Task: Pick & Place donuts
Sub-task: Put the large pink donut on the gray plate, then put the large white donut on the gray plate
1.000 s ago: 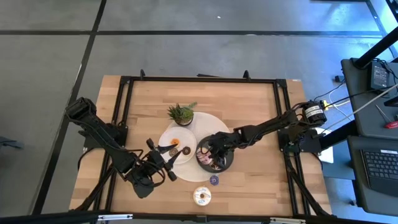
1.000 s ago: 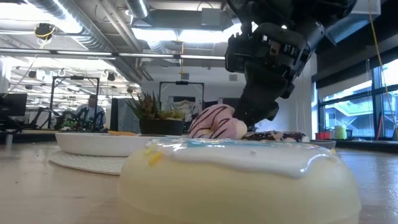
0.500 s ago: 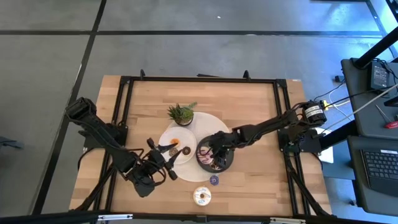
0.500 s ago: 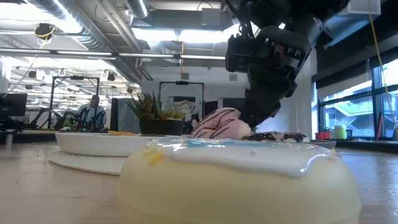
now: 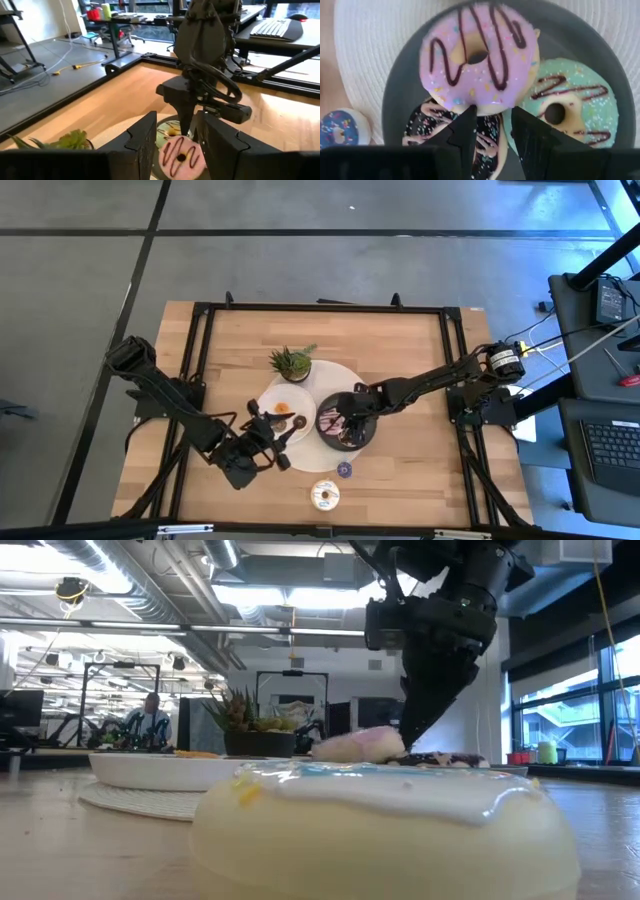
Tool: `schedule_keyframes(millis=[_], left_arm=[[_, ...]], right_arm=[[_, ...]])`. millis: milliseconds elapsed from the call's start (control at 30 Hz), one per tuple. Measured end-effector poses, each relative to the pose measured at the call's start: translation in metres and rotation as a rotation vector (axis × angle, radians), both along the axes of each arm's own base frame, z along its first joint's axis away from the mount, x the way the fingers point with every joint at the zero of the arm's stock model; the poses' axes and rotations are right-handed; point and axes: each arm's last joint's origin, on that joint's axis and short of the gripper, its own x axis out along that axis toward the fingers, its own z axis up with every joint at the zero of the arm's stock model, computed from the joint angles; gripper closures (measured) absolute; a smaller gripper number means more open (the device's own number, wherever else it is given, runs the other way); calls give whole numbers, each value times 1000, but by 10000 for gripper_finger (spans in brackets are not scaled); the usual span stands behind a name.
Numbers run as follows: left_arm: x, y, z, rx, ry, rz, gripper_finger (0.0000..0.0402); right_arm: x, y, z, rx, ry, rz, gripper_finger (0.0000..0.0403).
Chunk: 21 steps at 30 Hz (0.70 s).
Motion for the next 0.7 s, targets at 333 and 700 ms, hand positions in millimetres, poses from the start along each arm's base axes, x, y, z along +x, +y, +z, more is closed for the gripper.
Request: schedule_keyframes(millis=[333,700], left_arm=[[1,1,0,-5,4,-6,268],[1,1,0,-4,4,-6,265]], right_arm=[[-2,0,2,-10,6,19,279],[-22,15,51,-144,-162,39,279]])
